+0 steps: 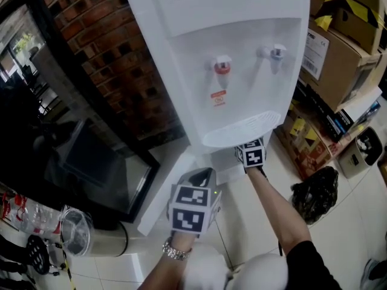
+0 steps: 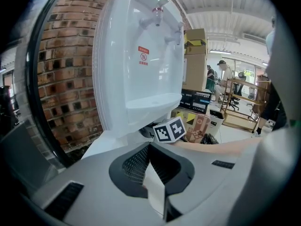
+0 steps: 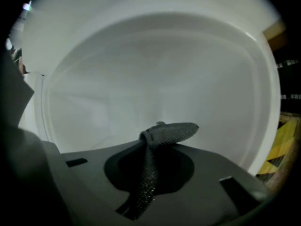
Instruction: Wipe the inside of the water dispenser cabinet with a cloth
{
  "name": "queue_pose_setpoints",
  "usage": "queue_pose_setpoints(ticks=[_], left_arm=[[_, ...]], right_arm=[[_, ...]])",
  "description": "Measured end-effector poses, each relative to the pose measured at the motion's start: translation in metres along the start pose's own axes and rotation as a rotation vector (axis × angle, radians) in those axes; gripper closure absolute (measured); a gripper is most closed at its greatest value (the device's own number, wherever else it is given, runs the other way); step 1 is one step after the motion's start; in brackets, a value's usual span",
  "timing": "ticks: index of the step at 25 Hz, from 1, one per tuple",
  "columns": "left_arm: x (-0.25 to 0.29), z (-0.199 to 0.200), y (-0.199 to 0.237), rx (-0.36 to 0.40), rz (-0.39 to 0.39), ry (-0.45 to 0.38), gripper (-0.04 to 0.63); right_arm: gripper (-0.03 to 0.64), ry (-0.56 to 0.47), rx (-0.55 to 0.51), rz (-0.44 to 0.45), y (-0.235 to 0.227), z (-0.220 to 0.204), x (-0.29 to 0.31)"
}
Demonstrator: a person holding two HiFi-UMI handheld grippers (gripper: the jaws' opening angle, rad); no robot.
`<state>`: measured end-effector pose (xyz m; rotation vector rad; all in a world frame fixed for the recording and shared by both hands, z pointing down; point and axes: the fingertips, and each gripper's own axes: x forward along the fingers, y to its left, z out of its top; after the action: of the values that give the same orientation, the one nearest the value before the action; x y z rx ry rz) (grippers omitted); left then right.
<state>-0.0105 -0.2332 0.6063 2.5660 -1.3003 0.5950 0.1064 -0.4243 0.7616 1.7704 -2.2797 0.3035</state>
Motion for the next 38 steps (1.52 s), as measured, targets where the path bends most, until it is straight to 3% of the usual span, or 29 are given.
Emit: queue_pose_setpoints(ticks=[3, 6, 12, 15, 18, 24, 28, 32, 38], left_arm=[[0.001, -0.001, 0.0, -0.003, 0.0, 0.004, 0.592], [0.002, -0.002, -0.001, -0.001, -0.001, 0.007, 0.592], [0.001, -0.001, 0.0, 0.0, -0.005, 0.005, 0.592], [0.0, -0.001, 0.001, 0.0, -0.006, 0.002, 0.592], [-0.001, -0.001, 0.001, 0.0, -0.007, 0.002, 0.592], [-0.002, 0.001, 0.001, 0.003, -0.014, -0.004, 0.592], [0.0, 0.001, -0.005, 0.008, -0.031, 0.0, 0.592], [-0.001, 0.0, -0.004, 0.008, -0.031, 0.0, 0.592], [-0.003, 0.003, -0.005, 0.007, -0.035, -0.006, 0.592]], right_arm=[[0.587, 0.052, 0.039, -0.012, -0.014, -0.021, 0.004], [0.587, 0.044, 0.032, 0.021, 0.001, -0.016, 0.004], [0.587, 0.019, -0.08, 0.223, 0.089, -0.007, 0.006], [0.586, 0.004, -0.124, 0.281, 0.114, -0.004, 0.006], [0.587, 0.026, -0.103, 0.218, 0.093, -0.016, 0.014], [0.586, 0.074, -0.026, -0.016, -0.002, -0.033, 0.009], [0.586, 0.069, 0.003, -0.053, -0.018, -0.035, 0.002], [0.588, 0.027, 0.002, 0.016, 0.012, -0.019, 0.001], [0.586, 0.013, -0.081, 0.211, 0.097, -0.014, 0.004]])
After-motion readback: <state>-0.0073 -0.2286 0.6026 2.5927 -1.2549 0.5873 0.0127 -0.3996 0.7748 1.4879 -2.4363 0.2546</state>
